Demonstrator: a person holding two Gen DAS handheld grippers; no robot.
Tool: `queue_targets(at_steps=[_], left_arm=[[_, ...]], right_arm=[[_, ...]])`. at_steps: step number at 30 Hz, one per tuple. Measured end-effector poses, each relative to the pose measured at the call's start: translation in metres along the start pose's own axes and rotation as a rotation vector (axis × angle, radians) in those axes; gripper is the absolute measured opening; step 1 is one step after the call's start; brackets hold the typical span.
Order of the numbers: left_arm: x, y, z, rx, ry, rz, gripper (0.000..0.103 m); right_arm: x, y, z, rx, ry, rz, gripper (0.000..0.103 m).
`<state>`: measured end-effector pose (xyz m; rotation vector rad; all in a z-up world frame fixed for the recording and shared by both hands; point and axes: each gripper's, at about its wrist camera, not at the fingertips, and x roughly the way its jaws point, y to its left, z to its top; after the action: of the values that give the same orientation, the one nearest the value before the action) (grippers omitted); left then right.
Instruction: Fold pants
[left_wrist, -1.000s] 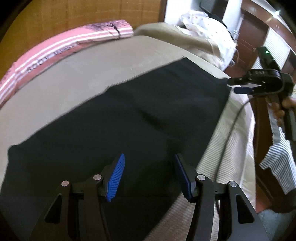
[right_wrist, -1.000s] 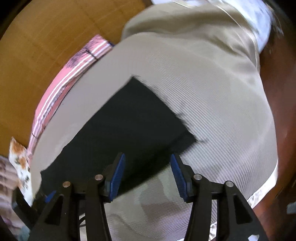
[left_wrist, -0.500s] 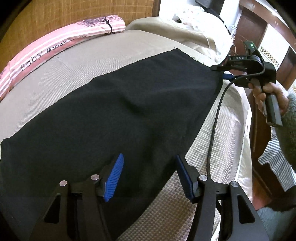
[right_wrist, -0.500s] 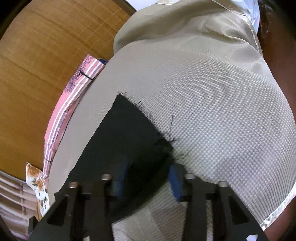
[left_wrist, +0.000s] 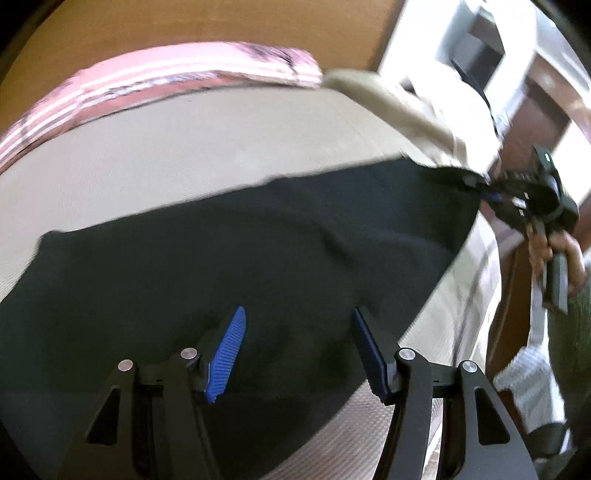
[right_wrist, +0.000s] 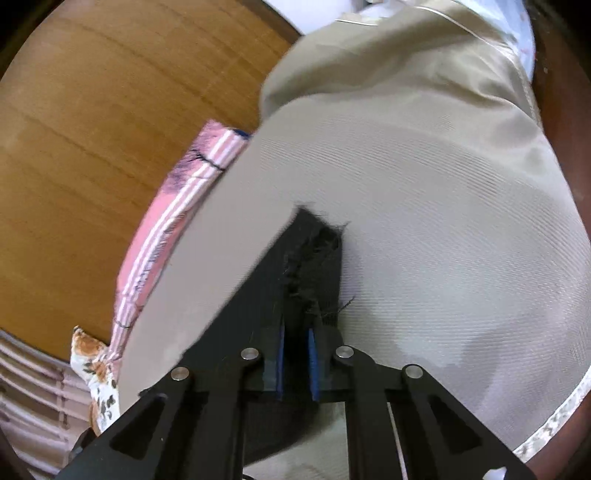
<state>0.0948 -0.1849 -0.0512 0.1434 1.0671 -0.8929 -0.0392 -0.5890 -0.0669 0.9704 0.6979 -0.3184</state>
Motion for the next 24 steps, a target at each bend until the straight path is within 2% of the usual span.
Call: queue_targets(at_steps=[5,11,16,24], left_arm=[[-0.040,0.038,0.002,-0.111,-0.076,0.054,0.060],[-0.088,0.085,-0.016,-0.225,-0.138,0.150,0.060],[-0.119,0.120,-0.044,-0.315,-0.157,0.190,0.060],[-0.143,0.149,-0.079,-0.431,-0.169,0.160,0.060]], right_arm=[[0.017,0.061,-0.012,-0.100,0.061,0.067,0.011],[0.055,0.145,-0.052,-0.241,0.180,0.162,0.011],[0.088,0.208,-0.107,-0.362,0.307,0.239,0.011],[0.130,0.269,-0.222,-0.599,0.525,0.267,0.011]])
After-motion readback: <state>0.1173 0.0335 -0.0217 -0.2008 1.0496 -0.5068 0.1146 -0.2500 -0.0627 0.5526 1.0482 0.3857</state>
